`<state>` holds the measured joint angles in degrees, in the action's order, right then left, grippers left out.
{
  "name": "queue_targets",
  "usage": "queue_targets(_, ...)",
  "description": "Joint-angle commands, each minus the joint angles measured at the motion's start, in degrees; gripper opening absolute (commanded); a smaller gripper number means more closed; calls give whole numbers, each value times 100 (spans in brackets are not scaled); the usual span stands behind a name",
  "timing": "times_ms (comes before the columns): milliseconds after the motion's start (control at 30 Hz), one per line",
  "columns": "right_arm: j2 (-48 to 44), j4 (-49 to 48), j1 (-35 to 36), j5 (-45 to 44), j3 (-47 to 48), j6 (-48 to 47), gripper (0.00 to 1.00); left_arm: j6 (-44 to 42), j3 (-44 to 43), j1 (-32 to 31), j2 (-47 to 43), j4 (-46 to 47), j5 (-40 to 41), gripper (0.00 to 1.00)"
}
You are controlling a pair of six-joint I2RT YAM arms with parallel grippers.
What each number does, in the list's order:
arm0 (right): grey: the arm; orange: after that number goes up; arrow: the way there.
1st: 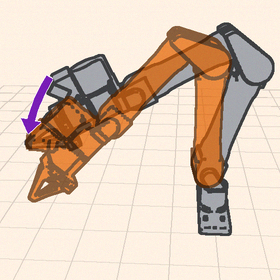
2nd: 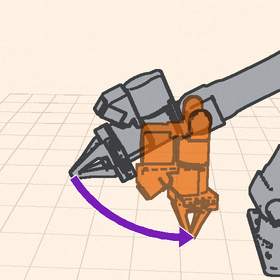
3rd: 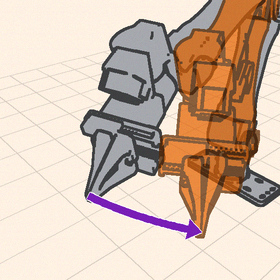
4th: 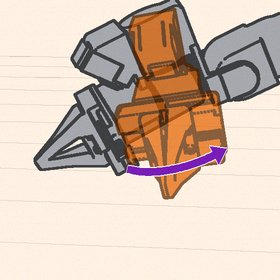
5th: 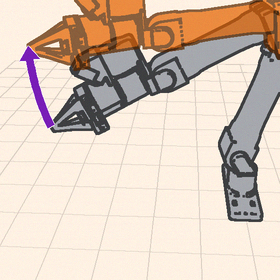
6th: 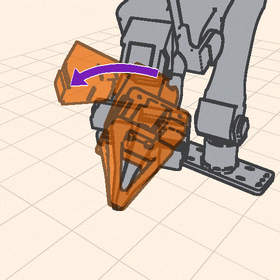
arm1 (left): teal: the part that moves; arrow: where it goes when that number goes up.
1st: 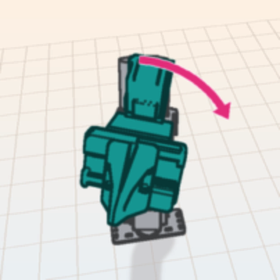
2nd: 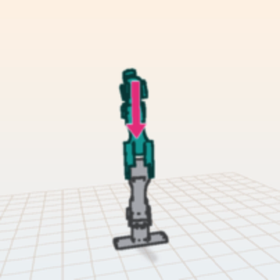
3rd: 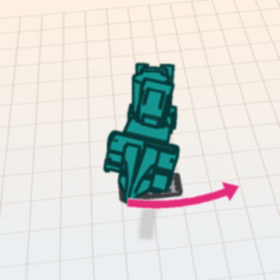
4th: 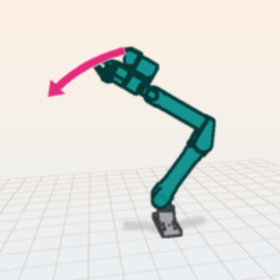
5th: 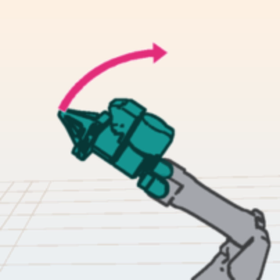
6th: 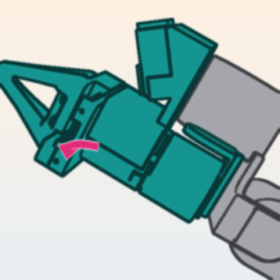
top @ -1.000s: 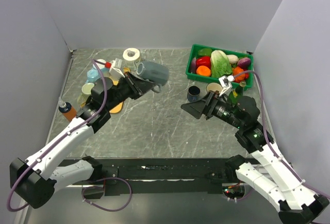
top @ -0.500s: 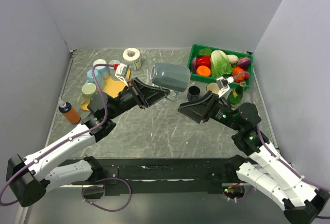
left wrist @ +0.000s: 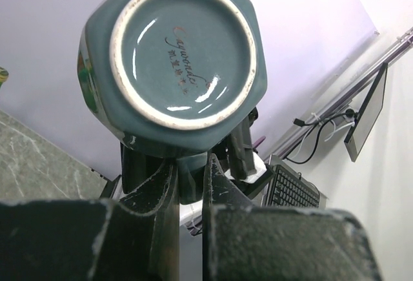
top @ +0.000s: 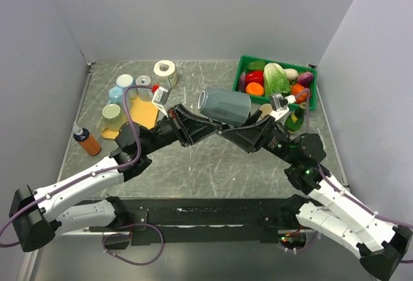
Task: Turn the mug right side up
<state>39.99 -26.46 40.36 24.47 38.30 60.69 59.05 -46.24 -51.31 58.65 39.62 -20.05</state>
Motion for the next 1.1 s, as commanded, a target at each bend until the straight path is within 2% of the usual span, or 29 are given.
queue_targets(0,53,-773,60,-276,-78,198,73,-236,-78,-142,-161,1057,194,1)
queue_targets(100,53,-878,95,-399,-139,251,64,-288,1,-186,-222,1118,256,1)
queue_targets(133,44,-896,104,-451,-165,286,58,-315,44,-186,-231,1145,265,1)
queue_targets(200,53,-966,121,-496,-209,330,54,-315,71,-213,-258,1162,291,1)
queue_targets(333,97,-792,121,-540,-96,234,30,-507,62,-230,-302,918,379,1)
queue_targets(467,132,-501,113,-592,124,93,12,-640,97,-230,-503,732,494,1)
queue_targets(500,132,-483,121,-618,133,84,3,-649,115,-230,-539,706,520,1)
queue_targets(533,132,-431,113,-627,142,66,0,-684,132,-230,-565,645,537,1)
queue_targets(667,132,-72,113,-715,326,-118,0,-772,106,-230,-653,338,529,1)
queue_targets(700,141,52,121,-776,379,-240,0,-824,80,-230,-662,206,546,5)
queue_targets(800,115,903,113,-952,721,-678,0,-1149,-25,-230,-750,-383,493,32)
queue_targets(833,115,1236,113,-1118,827,-803,0,-1324,-34,-230,-802,-567,572,45)
queue_targets(867,141,1509,121,-1215,1080,-943,0,-1430,-52,-230,-907,-804,686,65)
queue_targets(933,202,2292,113,-1391,1345,-1418,0,-1684,-200,-230,-1005,-1708,1195,80)
queue_targets(967,316,2520,121,-1470,1625,-1567,0,-1755,-254,-222,-1066,-2086,1406,95)
queue_targets(1000,378,3080,113,-1576,1758,-1838,0,-1808,-332,-230,-1101,-2716,1756,100)
queue_targets(1067,579,3418,121,-1830,2039,-2086,0,-1914,-578,-230,-1145,-3457,1988,96)
